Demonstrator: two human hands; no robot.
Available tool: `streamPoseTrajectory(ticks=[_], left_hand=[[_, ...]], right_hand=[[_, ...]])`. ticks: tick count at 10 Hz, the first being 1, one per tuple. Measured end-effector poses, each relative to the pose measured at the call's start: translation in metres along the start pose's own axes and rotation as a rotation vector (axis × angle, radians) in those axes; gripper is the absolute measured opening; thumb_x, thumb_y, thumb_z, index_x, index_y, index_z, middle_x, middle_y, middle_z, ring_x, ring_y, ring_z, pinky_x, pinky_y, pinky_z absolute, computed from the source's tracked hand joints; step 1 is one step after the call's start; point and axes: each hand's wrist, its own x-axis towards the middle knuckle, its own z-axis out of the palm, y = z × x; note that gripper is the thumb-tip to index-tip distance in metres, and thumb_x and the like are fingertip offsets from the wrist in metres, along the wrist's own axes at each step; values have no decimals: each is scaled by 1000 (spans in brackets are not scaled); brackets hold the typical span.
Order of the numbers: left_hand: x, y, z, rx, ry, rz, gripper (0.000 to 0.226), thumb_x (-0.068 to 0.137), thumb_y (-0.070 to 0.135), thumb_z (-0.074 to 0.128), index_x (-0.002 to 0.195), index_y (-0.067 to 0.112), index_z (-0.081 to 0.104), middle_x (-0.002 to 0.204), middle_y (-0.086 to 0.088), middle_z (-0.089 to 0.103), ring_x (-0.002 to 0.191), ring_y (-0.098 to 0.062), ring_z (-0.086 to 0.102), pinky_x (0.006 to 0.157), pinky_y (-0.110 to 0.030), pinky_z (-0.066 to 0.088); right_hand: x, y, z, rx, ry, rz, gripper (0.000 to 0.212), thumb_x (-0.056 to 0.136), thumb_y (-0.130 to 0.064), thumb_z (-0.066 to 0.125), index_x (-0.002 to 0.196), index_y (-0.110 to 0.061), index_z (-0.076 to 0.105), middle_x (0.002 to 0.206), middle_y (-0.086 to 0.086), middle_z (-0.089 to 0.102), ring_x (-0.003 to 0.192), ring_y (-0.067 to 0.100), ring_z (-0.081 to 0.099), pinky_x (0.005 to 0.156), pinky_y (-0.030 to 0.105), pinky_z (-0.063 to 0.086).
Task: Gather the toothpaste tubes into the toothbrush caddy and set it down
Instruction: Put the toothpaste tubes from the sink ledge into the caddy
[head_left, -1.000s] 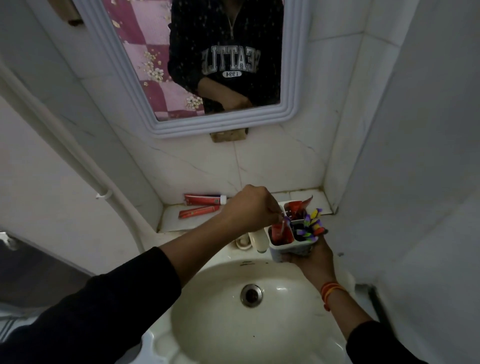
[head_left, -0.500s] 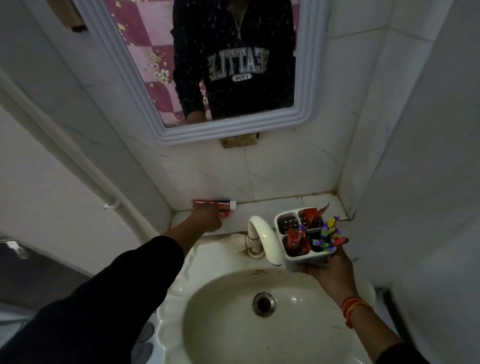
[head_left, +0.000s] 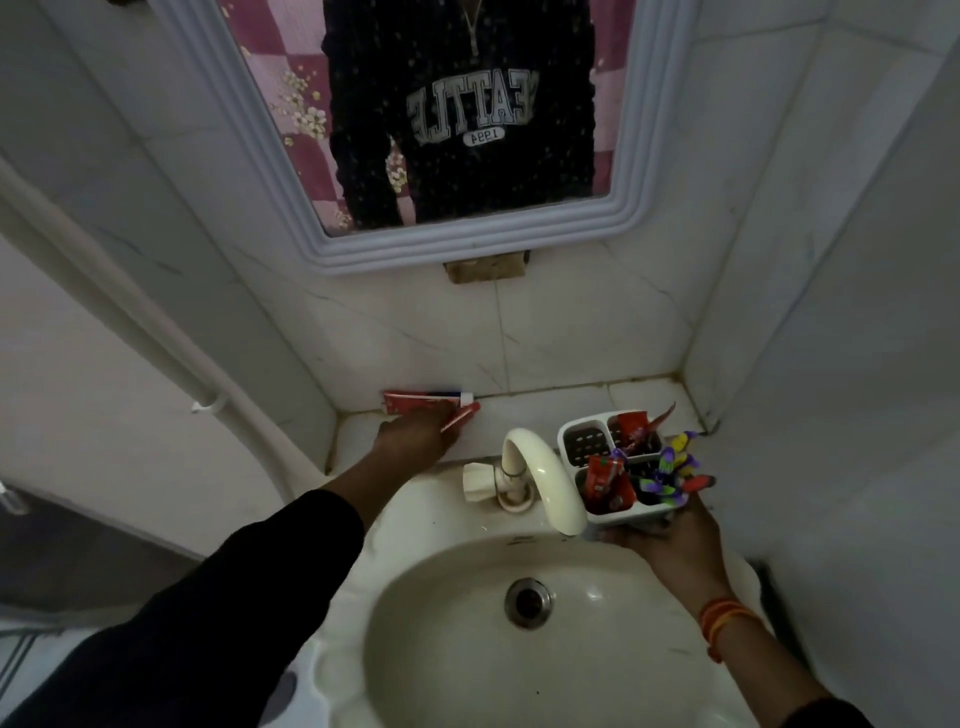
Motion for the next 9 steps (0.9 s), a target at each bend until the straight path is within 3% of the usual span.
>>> streamPoseTrajectory(ticks=[1, 2, 3, 4, 5, 6, 7, 8, 9], left_hand=[[-7, 28, -45, -253, -2, 14, 38, 84, 49, 74, 114, 26, 72, 95, 2, 76, 72, -16, 72, 67, -26, 59], [-23, 75, -98, -296, -22, 100, 31, 82, 42, 79, 108, 25, 77, 79, 11, 74, 63, -7, 72, 63, -21, 59], [-22, 110, -121, -232, -99, 249, 24, 86, 25, 77, 110, 23, 77, 73, 20, 68, 65, -4, 73, 68, -15, 57], [-18, 148, -118, -160, -178, 319, 24, 83, 21, 81, 106, 17, 79, 78, 11, 73, 62, -2, 72, 71, -17, 60], [-9, 164, -94, -119, -281, 282, 25, 82, 18, 82, 106, 14, 79, 83, 3, 78, 65, -5, 75, 73, -22, 63], [-5, 164, -87, -303, -394, 156, 21, 90, 20, 73, 107, 8, 77, 95, -5, 81, 80, -14, 79, 72, -26, 63], [3, 141, -88, -581, -368, 25, 27, 91, 29, 72, 104, 6, 76, 95, -8, 81, 82, -19, 79, 69, -28, 62], [18, 106, -82, -504, -237, -32, 27, 92, 24, 71, 110, 4, 75, 105, -11, 79, 95, -25, 77, 81, -33, 62], [35, 65, -59, -61, -140, -11, 42, 92, 17, 64, 133, 9, 63, 138, -13, 61, 126, -28, 59, 104, -31, 47]], right_hand=[[1, 5, -1, -14, 18, 9, 63, 59, -23, 99, 113, -9, 68, 94, 0, 71, 78, 5, 65, 74, 21, 52], [1, 4, -2, -8, 11, 16, 74, 53, -34, 100, 115, -7, 68, 98, 2, 73, 80, 6, 66, 70, 18, 50], [1, 2, -2, -10, 21, 19, 66, 60, -22, 98, 116, -5, 67, 96, 1, 72, 79, 5, 66, 68, 16, 50], [0, 0, -2, -1, 24, 7, 65, 62, -16, 97, 118, -5, 66, 94, -1, 69, 78, 4, 65, 68, 16, 49], [1, 2, -1, 7, 15, 1, 66, 62, -17, 98, 118, -6, 66, 97, 0, 71, 81, 7, 67, 73, 21, 54], [0, 0, -2, 29, 18, 10, 74, 56, -28, 100, 118, -8, 66, 100, 1, 73, 84, 10, 68, 83, 35, 61], [-1, -3, -1, 43, 12, 15, 74, 54, -30, 100, 116, -8, 66, 97, -1, 72, 81, 6, 67, 74, 22, 57], [-1, -3, -1, 53, 0, 26, 68, 60, -23, 99, 116, -5, 66, 95, 0, 71, 78, 3, 66, 67, 15, 52], [-6, -10, -3, 99, -1, 23, 85, 47, -54, 90, 113, -9, 65, 93, 0, 68, 78, 4, 63, 75, 24, 55]])
